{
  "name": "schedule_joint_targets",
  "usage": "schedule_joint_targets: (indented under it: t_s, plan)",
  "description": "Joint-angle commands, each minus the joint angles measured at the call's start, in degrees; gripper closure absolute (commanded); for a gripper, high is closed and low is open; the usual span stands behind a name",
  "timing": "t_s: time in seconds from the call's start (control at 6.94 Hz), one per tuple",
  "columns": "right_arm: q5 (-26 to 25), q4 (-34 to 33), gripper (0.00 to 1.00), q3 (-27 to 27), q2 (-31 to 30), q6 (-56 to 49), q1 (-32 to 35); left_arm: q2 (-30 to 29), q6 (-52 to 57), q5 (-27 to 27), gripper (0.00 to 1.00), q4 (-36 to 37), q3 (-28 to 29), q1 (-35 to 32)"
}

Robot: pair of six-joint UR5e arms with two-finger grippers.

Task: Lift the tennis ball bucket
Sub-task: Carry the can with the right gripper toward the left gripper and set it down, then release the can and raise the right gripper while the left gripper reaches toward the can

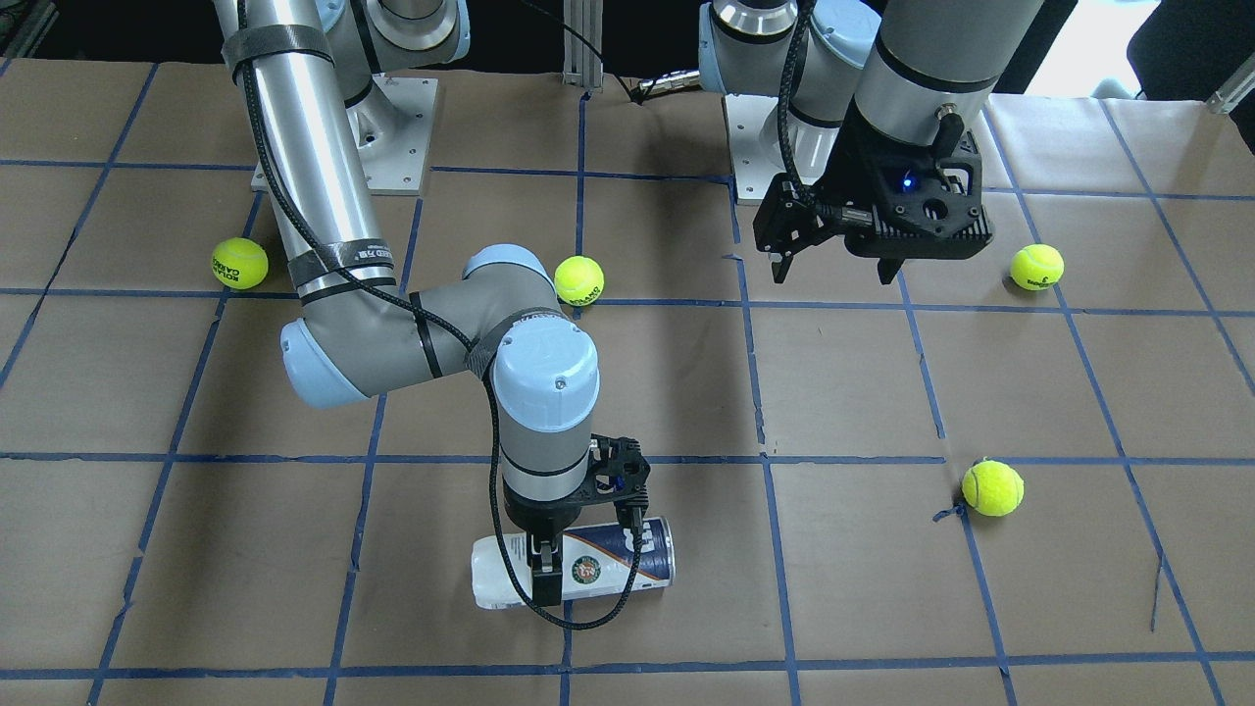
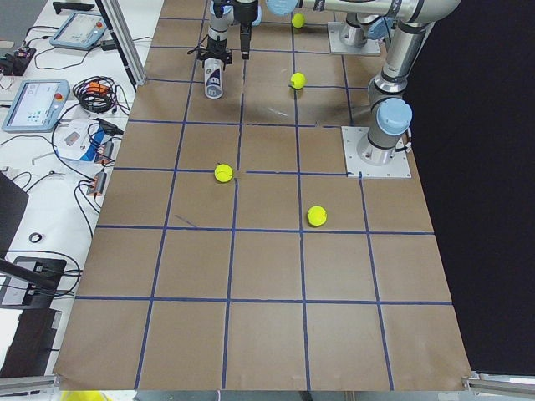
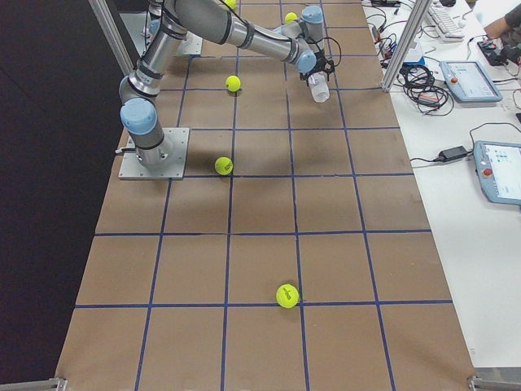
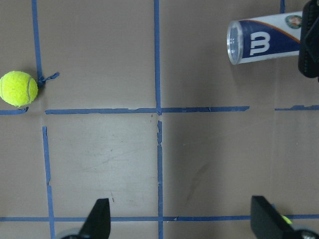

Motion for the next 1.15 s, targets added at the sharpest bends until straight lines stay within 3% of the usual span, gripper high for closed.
schedule_joint_targets:
  t_s: [0.0, 0.43, 0.58, 0.86, 1.01]
  plan:
    - [0.5, 0.0, 0.0, -0.5, -0.5, 0.4, -0.2, -8.1, -0.4, -7.1, 0.0, 5.2, 1.1, 5.0]
    - [1.2, -0.2, 0.0, -0.9, -9.0, 8.1, -2.7, -26.9, 0.9, -17.9, 0.0, 12.7, 13.2, 8.5]
    - [2.6, 3.8, 0.01, -0.7, -11.5, 12.6, -7.0, -32.2, 1.3, -22.9, 0.0, 18.5, 14.4, 8.4]
    - [10.1, 12.7, 0.0, -0.7, -16.4, 33.7, -16.2, -37.9, 1.3, -37.2, 0.0, 25.0, 11.3, 8.3]
    - [9.8, 20.7, 0.0, -0.5, -20.7, 45.2, -16.6, -38.0, 0.9, -41.2, 0.0, 29.4, 7.3, 8.3]
